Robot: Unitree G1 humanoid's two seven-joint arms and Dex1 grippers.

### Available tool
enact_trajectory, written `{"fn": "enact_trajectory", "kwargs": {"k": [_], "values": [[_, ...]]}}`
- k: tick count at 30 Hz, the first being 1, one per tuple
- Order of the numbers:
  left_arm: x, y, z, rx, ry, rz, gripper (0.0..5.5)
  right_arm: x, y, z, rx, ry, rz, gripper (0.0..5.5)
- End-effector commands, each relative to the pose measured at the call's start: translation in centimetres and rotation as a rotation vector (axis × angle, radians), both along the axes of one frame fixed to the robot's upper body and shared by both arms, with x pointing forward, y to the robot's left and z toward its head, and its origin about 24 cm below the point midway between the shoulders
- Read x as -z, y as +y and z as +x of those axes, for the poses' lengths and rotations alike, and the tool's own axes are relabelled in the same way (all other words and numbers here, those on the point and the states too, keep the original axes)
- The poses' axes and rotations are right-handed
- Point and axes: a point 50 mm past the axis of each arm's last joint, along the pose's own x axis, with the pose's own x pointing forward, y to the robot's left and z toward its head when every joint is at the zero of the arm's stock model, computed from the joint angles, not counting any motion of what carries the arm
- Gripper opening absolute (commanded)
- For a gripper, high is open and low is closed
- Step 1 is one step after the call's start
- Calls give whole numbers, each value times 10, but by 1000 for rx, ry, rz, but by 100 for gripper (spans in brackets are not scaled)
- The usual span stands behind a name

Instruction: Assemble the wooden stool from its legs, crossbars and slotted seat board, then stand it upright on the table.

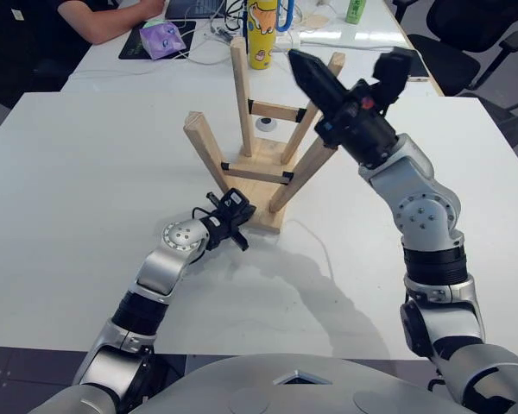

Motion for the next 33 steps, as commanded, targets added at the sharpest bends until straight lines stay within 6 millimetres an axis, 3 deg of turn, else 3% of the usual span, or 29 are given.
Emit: {"fn": "enact_trajectory", "kwargs": {"k": [1,4,7,10,14,19,28,33], "values": [[32,21,-13,-68,142,103,0,1,-30,7,61,102,240,3],[28,22,-11,-70,107,89,0,32,-28,14,126,188,-29,3],[12,20,-4,-47,25,45,0,79,-27,17,157,272,-360,3],[-13,19,-1,24,-81,-2,0,99,-19,12,87,243,-467,3],[-31,35,-10,109,-82,-19,0,101,-15,12,33,182,-471,3],[-16,53,-36,277,112,80,0,95,-6,5,-44,113,-436,3],[1,53,-9,159,81,166,0,101,23,-21,-290,65,-464,3],[4,51,-4,125,73,159,0,116,41,-30,-270,104,-482,3]]}}
